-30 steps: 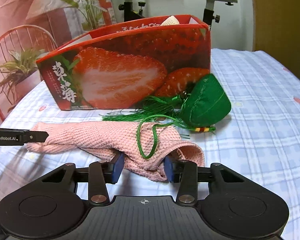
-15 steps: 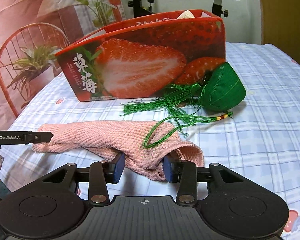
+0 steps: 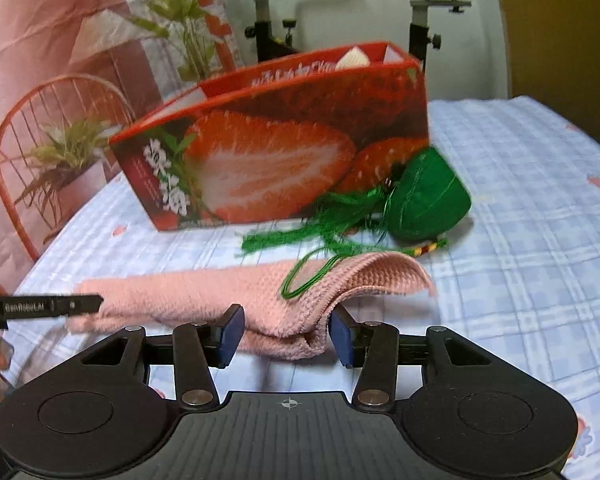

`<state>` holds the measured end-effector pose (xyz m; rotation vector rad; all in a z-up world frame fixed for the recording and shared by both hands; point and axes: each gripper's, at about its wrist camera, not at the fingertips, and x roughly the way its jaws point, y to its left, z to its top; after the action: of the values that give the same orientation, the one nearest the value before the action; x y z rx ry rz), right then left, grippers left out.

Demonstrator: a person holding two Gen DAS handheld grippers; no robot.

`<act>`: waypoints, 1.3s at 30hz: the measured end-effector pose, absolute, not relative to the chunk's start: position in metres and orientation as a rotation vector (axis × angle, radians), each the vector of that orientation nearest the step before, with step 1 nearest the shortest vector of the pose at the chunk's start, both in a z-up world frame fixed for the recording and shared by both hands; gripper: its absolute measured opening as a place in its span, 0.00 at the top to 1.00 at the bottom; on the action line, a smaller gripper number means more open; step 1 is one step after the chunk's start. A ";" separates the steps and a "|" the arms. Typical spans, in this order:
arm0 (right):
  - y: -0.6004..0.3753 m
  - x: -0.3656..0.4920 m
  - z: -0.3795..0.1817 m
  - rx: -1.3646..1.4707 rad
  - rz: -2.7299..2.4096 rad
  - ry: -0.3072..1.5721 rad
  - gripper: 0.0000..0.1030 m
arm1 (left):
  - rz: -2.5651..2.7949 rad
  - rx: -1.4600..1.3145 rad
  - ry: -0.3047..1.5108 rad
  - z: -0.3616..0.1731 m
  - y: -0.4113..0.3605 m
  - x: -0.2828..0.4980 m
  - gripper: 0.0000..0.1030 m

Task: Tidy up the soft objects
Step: 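Lift the pink towel with the left gripper and carry it into the box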

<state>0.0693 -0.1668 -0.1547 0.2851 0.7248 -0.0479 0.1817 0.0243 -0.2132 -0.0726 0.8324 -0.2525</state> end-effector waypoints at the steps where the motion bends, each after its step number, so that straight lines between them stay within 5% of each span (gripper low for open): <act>1: -0.168 0.069 -0.152 0.274 -0.070 0.712 0.57 | -0.253 -0.075 0.831 -0.213 0.025 0.182 0.56; 28: -0.123 0.118 -0.146 0.215 0.060 0.740 0.57 | -0.058 -0.208 0.797 -0.206 0.093 0.189 0.60; 34: -0.108 0.149 -0.156 0.179 0.051 0.784 0.38 | -0.049 -0.214 0.792 -0.206 0.097 0.191 0.62; 39: -0.099 0.152 -0.172 0.150 0.022 0.843 0.38 | -0.067 -0.188 0.793 -0.206 0.091 0.189 0.62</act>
<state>0.1520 -0.0990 -0.1719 0.1500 0.8428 0.0215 0.1888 0.0908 -0.2064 -0.1882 0.7930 -0.0669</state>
